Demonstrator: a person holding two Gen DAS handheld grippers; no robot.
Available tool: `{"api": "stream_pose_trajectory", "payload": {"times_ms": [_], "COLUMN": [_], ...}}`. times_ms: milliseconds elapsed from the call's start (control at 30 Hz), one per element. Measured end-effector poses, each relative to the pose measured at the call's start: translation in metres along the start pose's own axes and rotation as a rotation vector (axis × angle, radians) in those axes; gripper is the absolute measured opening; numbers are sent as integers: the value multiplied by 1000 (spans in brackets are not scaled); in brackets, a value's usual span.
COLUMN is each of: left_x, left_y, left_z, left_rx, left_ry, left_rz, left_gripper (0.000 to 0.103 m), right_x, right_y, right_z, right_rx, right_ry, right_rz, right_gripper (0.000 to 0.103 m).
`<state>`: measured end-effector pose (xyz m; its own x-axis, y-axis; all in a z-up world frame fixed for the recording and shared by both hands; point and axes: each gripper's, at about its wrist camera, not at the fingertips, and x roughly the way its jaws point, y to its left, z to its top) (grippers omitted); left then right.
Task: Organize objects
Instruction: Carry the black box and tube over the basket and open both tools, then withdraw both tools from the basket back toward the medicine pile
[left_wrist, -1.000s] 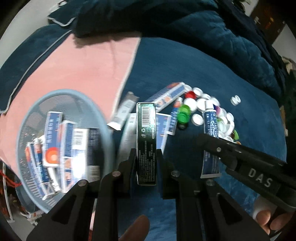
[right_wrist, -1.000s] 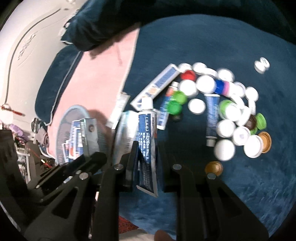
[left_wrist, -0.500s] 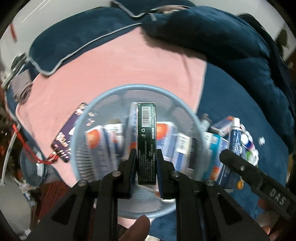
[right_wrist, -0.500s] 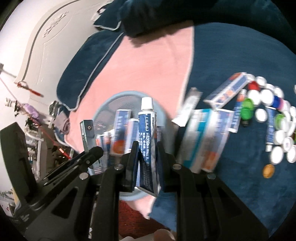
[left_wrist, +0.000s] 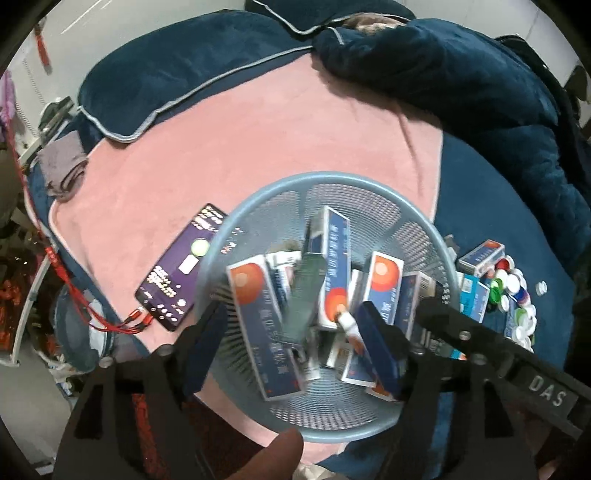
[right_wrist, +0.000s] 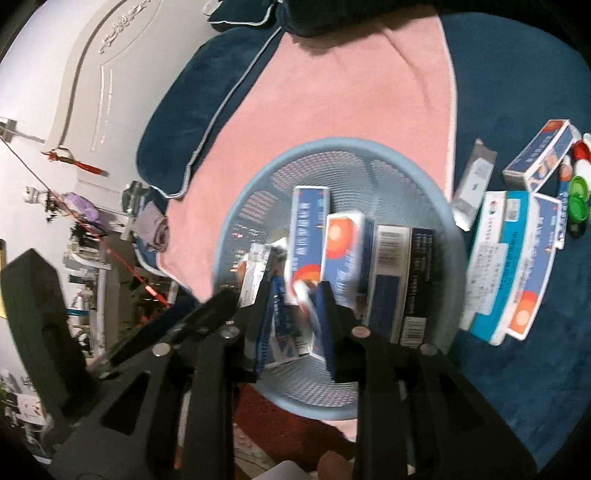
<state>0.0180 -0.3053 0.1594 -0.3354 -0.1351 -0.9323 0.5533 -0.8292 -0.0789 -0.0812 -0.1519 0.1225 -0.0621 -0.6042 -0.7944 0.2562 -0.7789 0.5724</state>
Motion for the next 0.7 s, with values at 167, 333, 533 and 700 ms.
{"api": "stream_pose_trajectory", "payload": {"times_ms": [167, 333, 533, 700], "left_x": [8, 11, 12, 16], "left_y": [8, 2, 2, -1], "left_z": [3, 0, -3, -4], "left_rx": [-68, -50, -46, -23], "left_ry": [65, 86, 96, 111], "left_rz": [-51, -6, 41, 85], "left_gripper": [95, 96, 97, 99], "right_x": [-9, -17, -18, -17], "right_y": [-23, -30, -34, -36], "right_z": [-1, -1, -3, -5], "right_rx": [75, 79, 76, 57], "right_ry": [-29, -37, -28, -18], "right_rz": [-19, -72, -120, -151], "right_gripper": [103, 103, 103, 103]}}
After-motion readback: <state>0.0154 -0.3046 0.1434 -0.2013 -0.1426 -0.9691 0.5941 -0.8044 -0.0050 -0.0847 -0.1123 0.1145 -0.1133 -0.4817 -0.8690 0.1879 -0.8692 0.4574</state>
